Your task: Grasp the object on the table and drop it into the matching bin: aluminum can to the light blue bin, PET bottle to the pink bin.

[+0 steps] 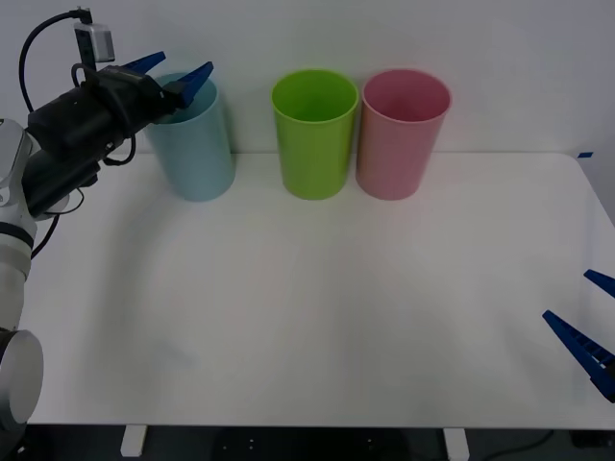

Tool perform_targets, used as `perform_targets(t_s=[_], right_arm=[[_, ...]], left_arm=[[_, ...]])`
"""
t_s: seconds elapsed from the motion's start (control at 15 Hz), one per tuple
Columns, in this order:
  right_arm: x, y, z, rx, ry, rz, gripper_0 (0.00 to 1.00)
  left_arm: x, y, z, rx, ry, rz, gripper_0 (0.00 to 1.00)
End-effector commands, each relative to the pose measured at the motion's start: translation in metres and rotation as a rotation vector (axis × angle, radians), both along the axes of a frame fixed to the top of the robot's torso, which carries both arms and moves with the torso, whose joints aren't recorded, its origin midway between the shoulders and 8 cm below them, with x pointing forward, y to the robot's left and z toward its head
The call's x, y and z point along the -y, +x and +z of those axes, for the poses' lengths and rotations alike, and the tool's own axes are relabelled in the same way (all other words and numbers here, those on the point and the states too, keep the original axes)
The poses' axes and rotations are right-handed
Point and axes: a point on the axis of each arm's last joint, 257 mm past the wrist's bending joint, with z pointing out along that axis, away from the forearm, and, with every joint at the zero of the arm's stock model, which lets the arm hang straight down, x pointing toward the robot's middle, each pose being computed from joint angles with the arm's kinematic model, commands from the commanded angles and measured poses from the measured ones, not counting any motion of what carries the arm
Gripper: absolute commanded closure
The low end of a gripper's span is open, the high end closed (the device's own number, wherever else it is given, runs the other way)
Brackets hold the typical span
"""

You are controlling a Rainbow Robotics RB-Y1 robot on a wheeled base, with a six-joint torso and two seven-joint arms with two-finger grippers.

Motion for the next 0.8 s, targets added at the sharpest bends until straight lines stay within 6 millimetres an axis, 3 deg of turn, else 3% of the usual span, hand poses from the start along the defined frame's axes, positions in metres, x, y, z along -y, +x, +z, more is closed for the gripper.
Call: perform_targets(t_s=[0.07,0.47,0.8], right_arm=[[0.0,0.0,0.0,0.0,0.0,0.0,0.0],[0.0,0.0,0.0,0.0,0.0,0.0,0.0],[0.0,0.0,0.0,0.0,0.0,0.0,0.0]], left_arm=[[-0.02,-0.031,-0.016,0.004,-0.01,-0.02,0.0],[-0.059,-0.099,-0.043,0.014,-0.013,-0.023,0.0],[-0.078,-0.15,-0.054,0.021,0.036,-0.04,0.0]])
